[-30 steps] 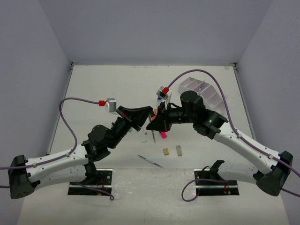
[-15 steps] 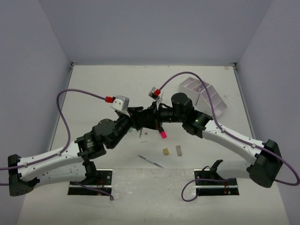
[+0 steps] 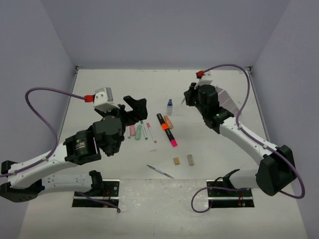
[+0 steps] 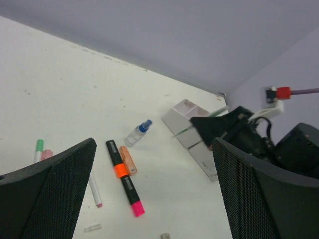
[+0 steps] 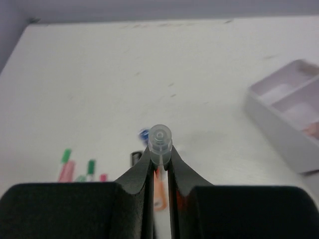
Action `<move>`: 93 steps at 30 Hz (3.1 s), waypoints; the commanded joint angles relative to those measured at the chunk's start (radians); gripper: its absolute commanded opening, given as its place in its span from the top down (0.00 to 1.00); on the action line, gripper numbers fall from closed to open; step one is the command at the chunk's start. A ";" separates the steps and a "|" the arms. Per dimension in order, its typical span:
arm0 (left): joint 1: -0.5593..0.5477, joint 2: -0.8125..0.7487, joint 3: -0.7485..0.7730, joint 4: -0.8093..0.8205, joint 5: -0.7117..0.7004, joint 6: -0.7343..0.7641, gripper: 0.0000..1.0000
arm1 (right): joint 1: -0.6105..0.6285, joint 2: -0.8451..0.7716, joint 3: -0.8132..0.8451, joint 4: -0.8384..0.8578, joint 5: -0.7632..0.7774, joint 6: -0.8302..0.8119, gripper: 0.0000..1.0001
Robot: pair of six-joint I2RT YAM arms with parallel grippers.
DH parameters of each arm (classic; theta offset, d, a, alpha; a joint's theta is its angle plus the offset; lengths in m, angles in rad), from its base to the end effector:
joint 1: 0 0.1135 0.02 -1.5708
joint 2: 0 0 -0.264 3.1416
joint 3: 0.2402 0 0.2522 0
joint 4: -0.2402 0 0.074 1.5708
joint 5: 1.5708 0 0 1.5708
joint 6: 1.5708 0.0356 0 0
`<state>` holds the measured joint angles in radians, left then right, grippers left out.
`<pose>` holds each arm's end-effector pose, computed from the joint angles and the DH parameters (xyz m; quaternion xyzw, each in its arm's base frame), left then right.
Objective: Sort the stationery into containers
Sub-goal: Place the pen in the storage box, then pick up the pen from the corner of the board.
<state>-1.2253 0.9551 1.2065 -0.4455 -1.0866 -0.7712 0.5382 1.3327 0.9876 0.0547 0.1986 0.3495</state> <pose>0.0902 -0.1575 0.4306 -0.1712 0.7180 -0.2408 0.6302 0.2723 0.1544 0.3125 -0.0162 0.8001 0.1834 0.5710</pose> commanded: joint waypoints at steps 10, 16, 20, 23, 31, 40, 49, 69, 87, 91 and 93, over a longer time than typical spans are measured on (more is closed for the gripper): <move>0.001 -0.001 -0.329 -0.134 0.091 -0.189 0.00 | -0.283 0.043 0.127 0.057 0.380 -0.072 1.00; 0.007 -0.021 -0.359 -0.109 0.109 -0.157 0.00 | -0.287 0.112 0.125 0.057 0.362 -0.066 0.97; 0.020 -0.025 -0.378 -0.104 0.122 -0.144 0.00 | -0.291 0.163 0.114 0.059 0.342 -0.040 0.96; 0.037 -0.034 -0.395 -0.112 0.140 -0.146 0.00 | -0.293 0.204 0.107 0.060 0.331 -0.025 0.94; 0.092 -0.051 -0.483 -0.085 0.235 -0.150 0.00 | -0.290 0.151 0.081 0.030 0.297 0.009 0.54; 0.111 -0.053 -0.447 -0.214 0.236 -0.220 0.00 | -0.203 -0.130 0.124 -0.213 0.074 -0.073 0.50; 0.113 -0.162 -0.188 -0.659 0.044 -0.436 0.00 | 0.479 -0.017 0.094 -0.533 0.012 -0.246 0.41; 0.113 -0.350 -0.242 -0.539 0.082 -0.218 0.00 | 0.815 0.343 0.062 -0.628 0.015 -0.022 0.46; 0.113 -0.370 -0.262 -0.499 0.110 -0.203 0.00 | 0.811 0.387 0.038 -0.584 -0.043 -0.043 1.00; 0.113 -0.330 -0.261 -0.564 0.082 -0.331 0.00 | 0.786 0.220 0.021 -0.589 -0.031 -0.068 1.00; 0.113 -0.294 -0.245 -0.616 0.058 -0.447 0.00 | 0.757 0.060 -0.006 -0.595 -0.016 -0.057 1.00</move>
<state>-1.1168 0.5991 0.9493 -0.9871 -0.9733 -1.0325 1.3372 1.6679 1.0069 -0.5331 0.1406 0.2958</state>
